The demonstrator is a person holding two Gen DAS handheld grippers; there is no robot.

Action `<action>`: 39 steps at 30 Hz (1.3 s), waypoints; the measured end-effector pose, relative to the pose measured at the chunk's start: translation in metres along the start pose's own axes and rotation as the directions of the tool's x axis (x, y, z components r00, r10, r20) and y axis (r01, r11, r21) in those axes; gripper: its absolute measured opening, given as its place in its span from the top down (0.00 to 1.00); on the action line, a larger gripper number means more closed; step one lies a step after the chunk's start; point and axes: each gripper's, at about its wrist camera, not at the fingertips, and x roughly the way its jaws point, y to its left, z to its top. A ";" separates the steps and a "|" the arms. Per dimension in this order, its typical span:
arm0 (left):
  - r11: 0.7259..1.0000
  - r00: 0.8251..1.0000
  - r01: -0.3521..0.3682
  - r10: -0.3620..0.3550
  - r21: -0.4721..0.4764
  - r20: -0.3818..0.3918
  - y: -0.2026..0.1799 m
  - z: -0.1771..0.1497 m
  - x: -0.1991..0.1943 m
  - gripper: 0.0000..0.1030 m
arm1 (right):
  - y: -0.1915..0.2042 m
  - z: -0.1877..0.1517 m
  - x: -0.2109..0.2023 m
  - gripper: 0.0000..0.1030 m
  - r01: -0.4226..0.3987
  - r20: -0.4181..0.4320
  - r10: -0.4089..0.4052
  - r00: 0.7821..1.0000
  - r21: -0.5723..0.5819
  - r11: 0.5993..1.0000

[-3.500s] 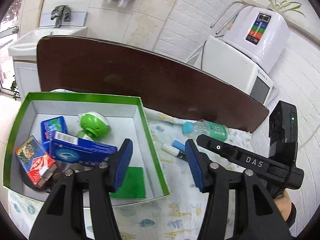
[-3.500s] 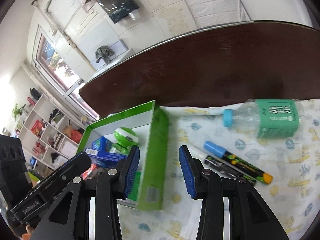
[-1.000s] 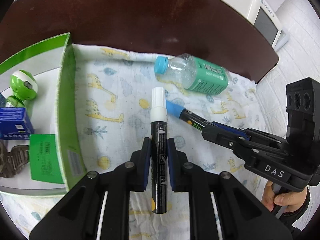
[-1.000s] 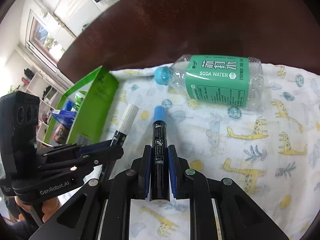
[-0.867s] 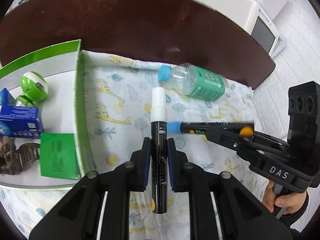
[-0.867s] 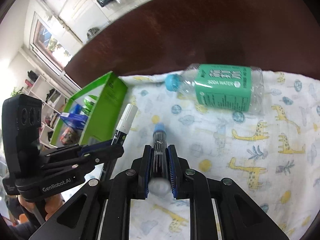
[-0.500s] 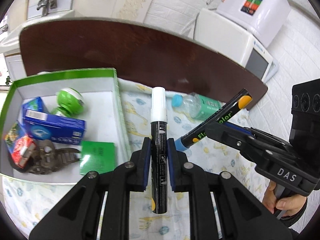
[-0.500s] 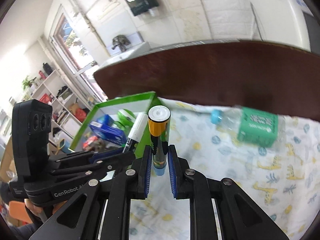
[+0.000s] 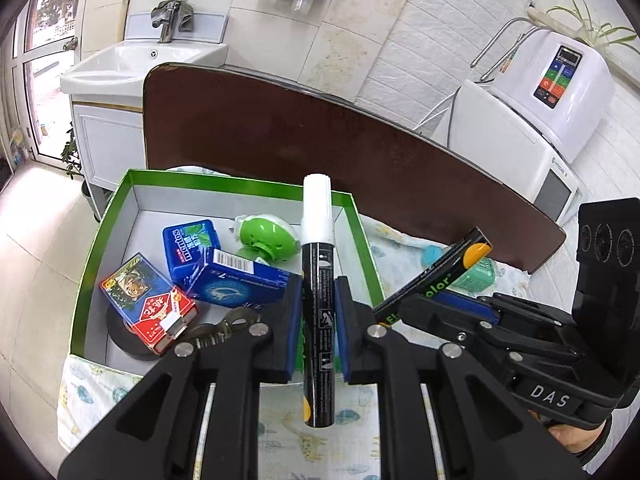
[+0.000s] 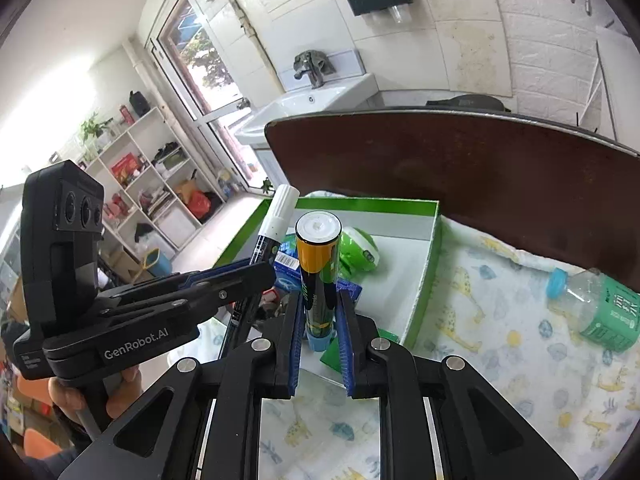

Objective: Organize rigid objects
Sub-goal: 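Lower both markers into the green box and open both grippers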

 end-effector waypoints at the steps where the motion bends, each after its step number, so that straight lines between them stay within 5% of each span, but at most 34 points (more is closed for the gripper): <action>1: 1.000 1.000 -0.001 0.001 -0.010 -0.004 0.005 -0.001 0.001 0.86 | 0.002 -0.001 0.006 0.82 0.000 -0.013 0.000 1.000 0.000 1.000; 20: 0.992 0.992 0.121 -0.122 -0.037 -0.029 -0.003 -0.003 0.044 0.86 | -0.007 -0.004 0.032 0.82 0.122 -0.081 -0.123 0.989 -0.016 0.992; 31: 0.989 0.992 0.118 -0.121 -0.090 -0.028 0.009 -0.005 0.062 0.86 | -0.028 -0.003 0.042 0.82 0.144 -0.074 -0.139 0.988 0.066 0.987; 33: 0.989 0.994 0.108 -0.111 -0.097 -0.024 0.012 -0.005 0.062 0.81 | -0.033 -0.001 0.042 0.82 0.144 -0.063 -0.139 0.988 0.089 0.986; 35: 0.991 0.996 0.088 -0.088 -0.099 -0.003 0.015 -0.006 0.058 0.61 | -0.036 0.001 0.042 0.82 0.145 -0.054 -0.140 0.989 0.101 0.984; 39: 0.992 0.997 0.074 -0.072 -0.098 0.025 0.017 -0.005 0.049 0.59 | -0.040 0.007 0.043 0.82 0.127 -0.031 -0.125 0.992 0.121 0.984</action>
